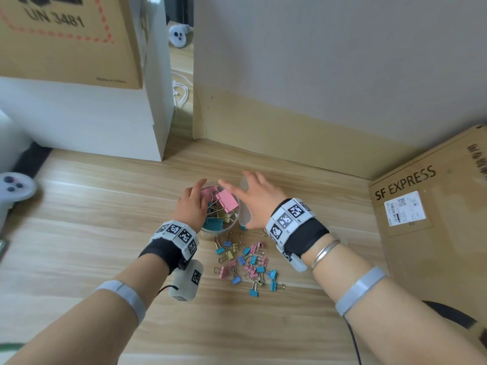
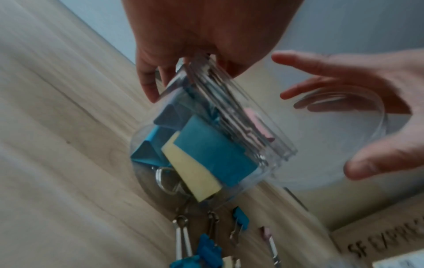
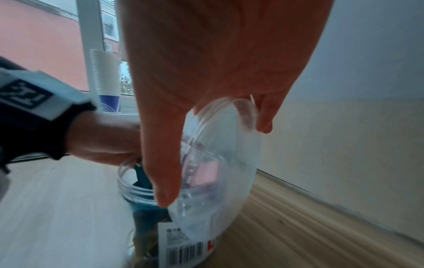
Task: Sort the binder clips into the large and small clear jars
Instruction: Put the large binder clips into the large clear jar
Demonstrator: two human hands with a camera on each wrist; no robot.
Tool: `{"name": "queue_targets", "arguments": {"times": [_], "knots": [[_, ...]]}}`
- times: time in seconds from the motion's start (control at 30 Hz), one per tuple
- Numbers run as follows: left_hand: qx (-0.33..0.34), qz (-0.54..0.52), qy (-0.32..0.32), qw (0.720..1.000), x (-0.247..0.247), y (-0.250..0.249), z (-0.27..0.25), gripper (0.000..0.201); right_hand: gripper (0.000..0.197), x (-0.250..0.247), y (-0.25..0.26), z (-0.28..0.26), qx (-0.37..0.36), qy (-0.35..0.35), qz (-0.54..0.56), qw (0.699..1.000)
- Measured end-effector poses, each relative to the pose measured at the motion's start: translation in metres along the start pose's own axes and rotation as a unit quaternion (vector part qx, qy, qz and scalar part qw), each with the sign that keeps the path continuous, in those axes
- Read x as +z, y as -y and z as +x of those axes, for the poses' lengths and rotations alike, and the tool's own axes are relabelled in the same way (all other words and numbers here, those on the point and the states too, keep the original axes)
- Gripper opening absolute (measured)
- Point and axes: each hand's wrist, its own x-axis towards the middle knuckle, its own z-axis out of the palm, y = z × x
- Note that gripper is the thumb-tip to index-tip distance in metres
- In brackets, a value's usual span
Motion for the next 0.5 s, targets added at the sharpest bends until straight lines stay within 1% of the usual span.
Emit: {"name": "queue_targets", "arguments": {"times": [0.1, 0.2, 0.23, 0.33, 0.5], "knots": [[0.005, -0.085, 0.01, 0.996, -0.004, 0.002, 0.0, 0.042, 0.115, -0.007, 0.017, 0.001, -0.04, -0.011, -0.033, 0.999], [-0.008, -0.196, 0.036, 0.98, -0.012, 0.004, -0.002, 0.042, 0.111, -0.012, 0.036, 0.008, -0.082, -0.019, -0.044, 0.996], [-0.016, -0.216, 0.047, 0.975, -0.015, 0.006, -0.002, 0.042, 0.111, -0.014, 0.041, 0.011, -0.09, -0.022, -0.042, 0.995], [-0.021, -0.235, 0.061, 0.97, -0.022, 0.012, -0.004, 0.042, 0.112, -0.014, 0.051, 0.02, -0.106, -0.021, -0.025, 0.994], [-0.039, -0.266, 0.059, 0.961, -0.025, 0.019, -0.006, 0.04, 0.119, -0.009, 0.063, 0.034, -0.113, -0.009, 0.023, 0.993]]}}
